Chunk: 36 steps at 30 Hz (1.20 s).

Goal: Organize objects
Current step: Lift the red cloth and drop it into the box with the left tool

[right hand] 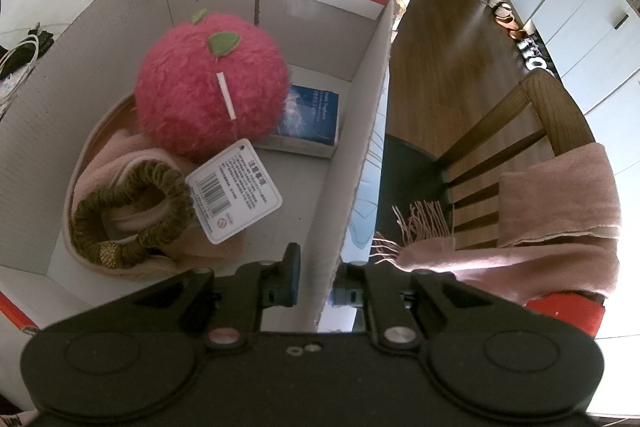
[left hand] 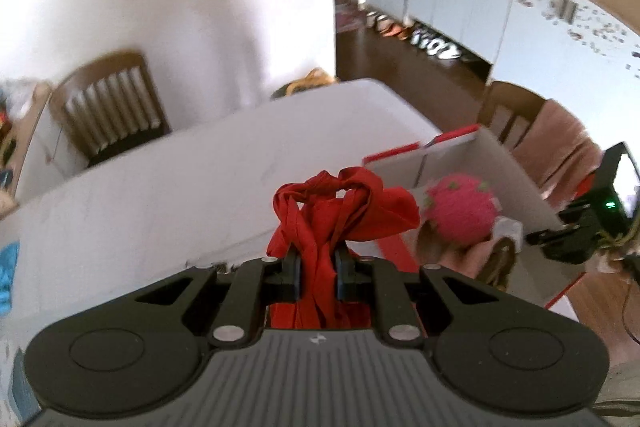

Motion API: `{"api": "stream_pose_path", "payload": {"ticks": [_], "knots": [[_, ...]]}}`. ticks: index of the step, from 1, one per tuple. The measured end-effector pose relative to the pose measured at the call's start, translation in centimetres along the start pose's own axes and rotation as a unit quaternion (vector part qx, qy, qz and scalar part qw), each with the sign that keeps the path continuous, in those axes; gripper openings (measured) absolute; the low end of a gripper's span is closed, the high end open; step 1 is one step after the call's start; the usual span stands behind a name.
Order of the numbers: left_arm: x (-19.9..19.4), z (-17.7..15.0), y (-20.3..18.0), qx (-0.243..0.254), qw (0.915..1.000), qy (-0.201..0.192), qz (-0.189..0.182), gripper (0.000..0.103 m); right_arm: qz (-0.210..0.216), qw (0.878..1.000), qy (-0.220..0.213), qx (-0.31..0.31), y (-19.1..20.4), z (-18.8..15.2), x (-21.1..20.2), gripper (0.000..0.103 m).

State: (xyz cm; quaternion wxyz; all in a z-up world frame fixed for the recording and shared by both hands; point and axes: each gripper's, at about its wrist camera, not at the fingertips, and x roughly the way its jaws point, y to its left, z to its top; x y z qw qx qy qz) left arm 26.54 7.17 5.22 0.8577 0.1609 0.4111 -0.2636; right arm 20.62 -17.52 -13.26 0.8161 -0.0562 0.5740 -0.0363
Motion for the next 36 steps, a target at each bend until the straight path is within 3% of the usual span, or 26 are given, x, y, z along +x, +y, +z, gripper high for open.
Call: {"api": "stream_pose_path", "payload": {"ticks": [9,20,30,36], "knots": [[-2.5,2.8,-5.1,0.066,0.9952,-0.044,-0.057,0.014,0.001,1.0,0.0,-0.003,0.1,-0.1,0.1,0.011],[-5.5,7.7,-13.3,0.146,0.9738,-0.118,-0.129,0.014,0.003,1.0,0.002,-0.004,0.0,-0.3,0.3,0.011],[-5.5,10.5,-16.8,0.142,0.9608,-0.13,-0.199,0.014,0.007,1.0,0.003,-0.002,-0.2,-0.6,0.5,0.011],[-3.9,10.5,-17.2,0.133,0.9612,-0.107,-0.217,0.014,0.009,1.0,0.001,-0.001,-0.4,-0.7,0.5,0.011]]}}
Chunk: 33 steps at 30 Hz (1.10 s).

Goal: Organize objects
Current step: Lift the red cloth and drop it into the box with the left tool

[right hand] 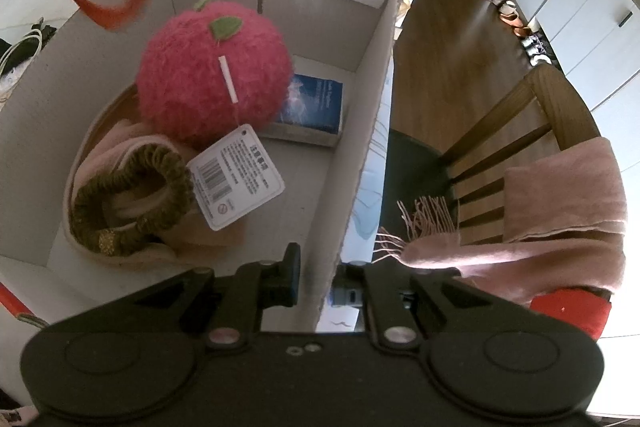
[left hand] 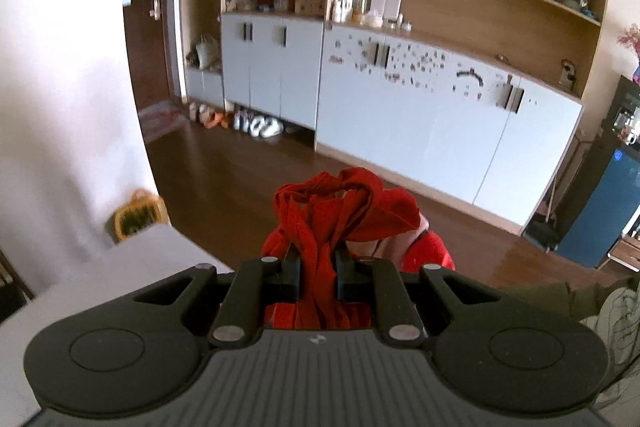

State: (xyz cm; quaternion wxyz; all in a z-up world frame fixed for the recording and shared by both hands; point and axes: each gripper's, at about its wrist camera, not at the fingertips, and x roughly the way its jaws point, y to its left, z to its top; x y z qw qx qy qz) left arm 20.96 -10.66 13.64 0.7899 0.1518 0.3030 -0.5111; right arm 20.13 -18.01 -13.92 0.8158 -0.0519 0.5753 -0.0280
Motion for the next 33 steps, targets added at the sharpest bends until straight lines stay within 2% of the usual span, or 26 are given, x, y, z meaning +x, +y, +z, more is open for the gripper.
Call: {"api": "stream_pose_path", "payload": {"ticks": [4,9,17,23,33], "knots": [[3.1,-1.9,1.9,-0.021,0.9978,0.06,0.016,0.014,0.0,1.0,0.002,-0.001,0.0,-0.1,0.1,0.011],[6.9,-4.9,3.9,-0.03,0.9898,0.134,0.037,0.014,0.0,1.0,0.002,-0.002,0.0,-0.1,0.2,0.011],[10.9,-9.1,4.6,-0.008,0.9737,0.224,0.042,0.014,0.003,1.0,0.005,-0.006,0.2,-0.1,0.1,0.011],[14.2,-12.2,5.0,-0.017,0.9626,0.268,0.036,0.014,0.005,1.0,0.007,-0.004,0.0,-0.2,0.1,0.011],[16.6,-15.0,5.5,-0.034,0.9543,0.293,0.047,0.015,0.005,1.0,0.008,-0.003,0.0,-0.1,0.0,0.007]]}}
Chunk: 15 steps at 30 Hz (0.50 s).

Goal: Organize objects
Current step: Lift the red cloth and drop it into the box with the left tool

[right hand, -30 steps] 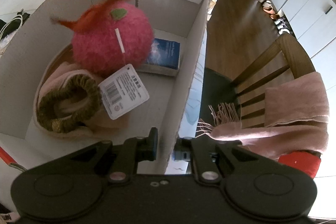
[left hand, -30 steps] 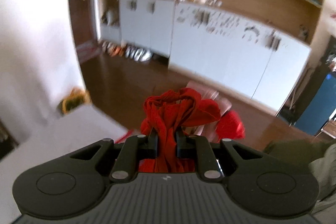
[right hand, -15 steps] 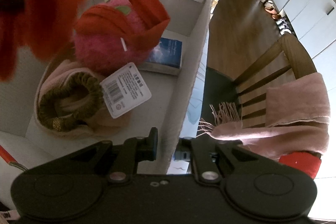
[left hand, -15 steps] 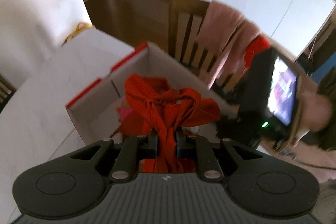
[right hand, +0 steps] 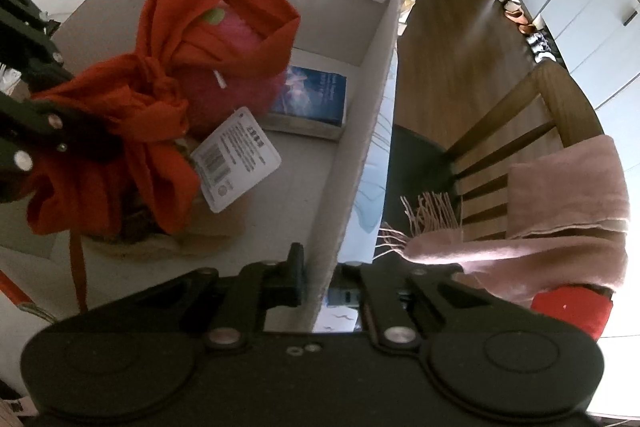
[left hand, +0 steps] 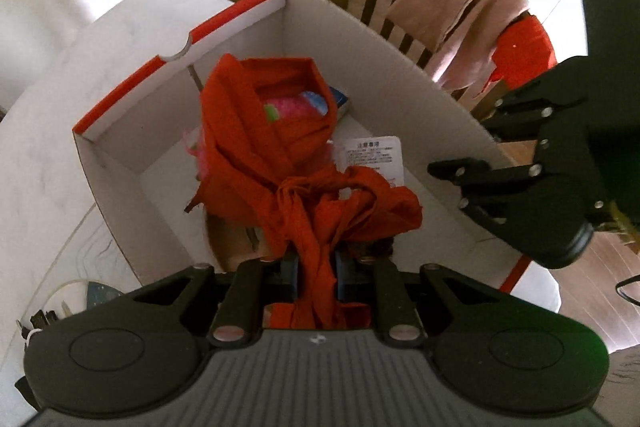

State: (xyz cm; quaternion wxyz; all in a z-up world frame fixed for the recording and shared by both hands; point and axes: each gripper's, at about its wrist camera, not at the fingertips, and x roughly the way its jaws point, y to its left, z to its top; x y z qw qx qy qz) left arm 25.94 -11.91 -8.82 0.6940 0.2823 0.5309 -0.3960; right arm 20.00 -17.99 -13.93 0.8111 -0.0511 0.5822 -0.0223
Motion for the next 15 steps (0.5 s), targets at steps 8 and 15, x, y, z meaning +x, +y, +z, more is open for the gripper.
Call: {"api": "stream_pose_path", "payload": {"ticks": [8,15], "knots": [[-0.2,-0.9,-0.2,-0.005,0.9999,-0.01,0.007,0.051,-0.004,1.0,0.004,0.006,0.1,0.1,0.0,0.006],[-1.6,-1.7,0.4,-0.022,0.9993,-0.028,0.009,0.061,-0.007,1.0,0.004,0.003,0.2,0.1,-0.2,0.006]]}}
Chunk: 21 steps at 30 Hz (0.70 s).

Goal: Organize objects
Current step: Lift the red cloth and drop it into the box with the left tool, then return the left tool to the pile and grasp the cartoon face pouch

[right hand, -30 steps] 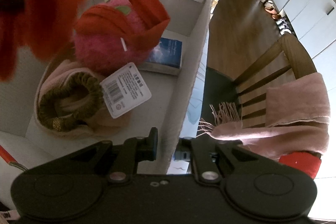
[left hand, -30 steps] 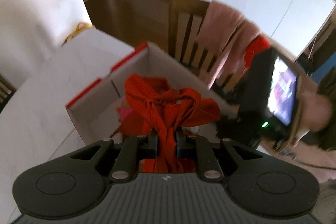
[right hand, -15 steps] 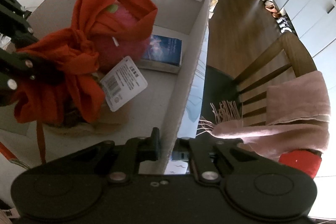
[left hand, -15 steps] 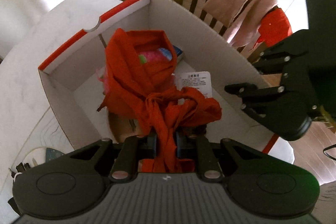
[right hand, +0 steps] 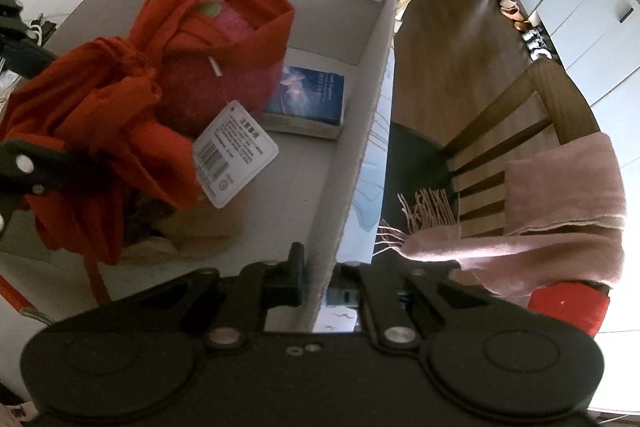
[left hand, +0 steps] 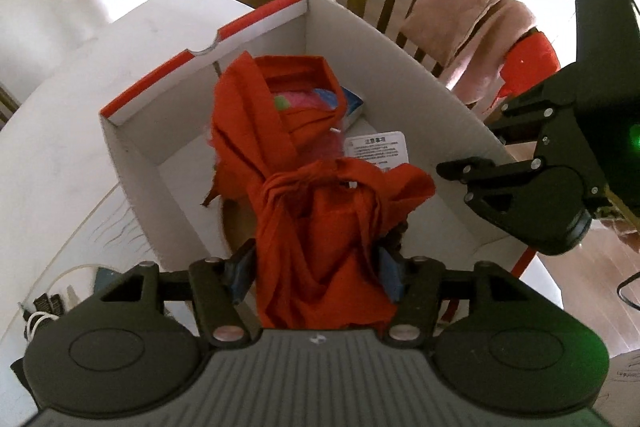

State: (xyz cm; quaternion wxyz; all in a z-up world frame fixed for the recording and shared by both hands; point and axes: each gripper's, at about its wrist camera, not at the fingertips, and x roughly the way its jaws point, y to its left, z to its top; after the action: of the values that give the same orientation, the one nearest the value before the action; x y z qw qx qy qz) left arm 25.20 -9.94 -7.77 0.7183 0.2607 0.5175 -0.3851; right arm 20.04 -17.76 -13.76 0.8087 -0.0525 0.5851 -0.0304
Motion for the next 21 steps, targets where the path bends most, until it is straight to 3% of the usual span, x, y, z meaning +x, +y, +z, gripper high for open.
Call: {"api": "stream_pose_path", "payload": {"ticks": [13,21], "knots": [[-6.8,-3.0,2.0,-0.04,0.9961,-0.079,0.003,0.066,-0.003,1.0,0.003,0.009,0.0,0.2,-0.3,0.006],[-10.8,-7.6,6.7,-0.12,0.9844,-0.122,0.042,0.067,-0.004,1.0,0.005,0.016,0.0,0.3,-0.4,0.006]]}}
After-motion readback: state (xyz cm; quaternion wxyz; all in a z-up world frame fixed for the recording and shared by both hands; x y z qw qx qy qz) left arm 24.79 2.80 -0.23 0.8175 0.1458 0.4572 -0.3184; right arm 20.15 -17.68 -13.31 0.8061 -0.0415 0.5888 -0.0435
